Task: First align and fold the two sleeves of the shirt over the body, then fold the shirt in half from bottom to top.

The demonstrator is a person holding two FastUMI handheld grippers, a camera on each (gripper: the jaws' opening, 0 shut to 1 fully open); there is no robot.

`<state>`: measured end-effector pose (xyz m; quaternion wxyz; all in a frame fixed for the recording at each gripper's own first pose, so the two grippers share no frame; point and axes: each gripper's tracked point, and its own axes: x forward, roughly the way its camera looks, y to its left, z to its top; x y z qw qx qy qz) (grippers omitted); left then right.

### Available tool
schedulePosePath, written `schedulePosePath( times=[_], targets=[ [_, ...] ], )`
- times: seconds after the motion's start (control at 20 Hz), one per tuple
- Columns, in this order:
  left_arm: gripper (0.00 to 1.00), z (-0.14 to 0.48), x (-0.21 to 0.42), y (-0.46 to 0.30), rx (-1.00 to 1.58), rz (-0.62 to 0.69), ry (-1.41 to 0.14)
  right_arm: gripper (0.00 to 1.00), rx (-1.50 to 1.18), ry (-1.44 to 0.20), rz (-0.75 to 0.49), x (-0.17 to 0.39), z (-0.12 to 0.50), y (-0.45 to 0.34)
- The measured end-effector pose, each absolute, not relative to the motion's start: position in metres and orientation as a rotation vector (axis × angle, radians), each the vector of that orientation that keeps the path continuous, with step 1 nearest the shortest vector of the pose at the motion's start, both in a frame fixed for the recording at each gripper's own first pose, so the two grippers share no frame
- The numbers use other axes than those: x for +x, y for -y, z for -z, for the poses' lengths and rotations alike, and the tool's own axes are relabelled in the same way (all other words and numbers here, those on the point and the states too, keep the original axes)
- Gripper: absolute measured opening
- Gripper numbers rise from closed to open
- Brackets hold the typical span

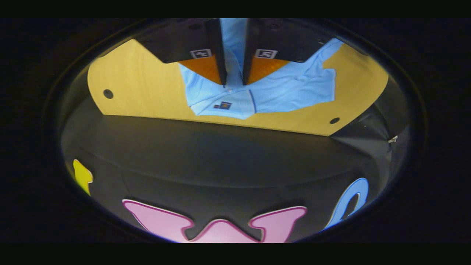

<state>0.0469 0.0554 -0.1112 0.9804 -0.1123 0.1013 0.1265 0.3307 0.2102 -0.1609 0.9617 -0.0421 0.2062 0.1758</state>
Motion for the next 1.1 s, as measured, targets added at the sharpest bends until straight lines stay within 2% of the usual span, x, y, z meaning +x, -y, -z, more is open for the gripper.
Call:
schedulePosePath(
  times=[0.15, 0.55, 0.7, 0.85, 0.9, 0.95, 1.1],
  targets=[
    [0.99, 0.100, 0.101, -0.059, -0.260, -0.185, -0.170, 0.96, -0.095, -0.382, -0.373, 0.309, 0.157, -0.211],
    [0.99, 0.107, 0.278, -0.057, -0.204, -0.009, -0.235, 0.97, -0.197, -0.297, -0.282, 0.253, 0.132, -0.103],
    [0.98, 0.134, 0.344, -0.072, -0.209, -0.033, -0.292, 0.98, -0.156, -0.254, -0.240, 0.233, 0.122, -0.072],
    [0.98, 0.163, 0.387, -0.074, -0.110, -0.020, -0.342, 0.98, -0.115, -0.242, -0.190, 0.215, 0.127, -0.046],
    [0.94, 0.172, 0.395, -0.079, -0.086, -0.028, -0.359, 0.97, -0.101, -0.243, -0.177, 0.210, 0.133, -0.042],
    [0.98, 0.182, 0.401, -0.076, -0.083, -0.032, -0.389, 0.98, -0.086, -0.250, -0.168, 0.206, 0.139, -0.038],
    [0.99, 0.190, 0.408, -0.079, -0.065, -0.047, -0.408, 0.98, -0.063, -0.287, -0.146, 0.195, 0.164, -0.026]
  ],
)
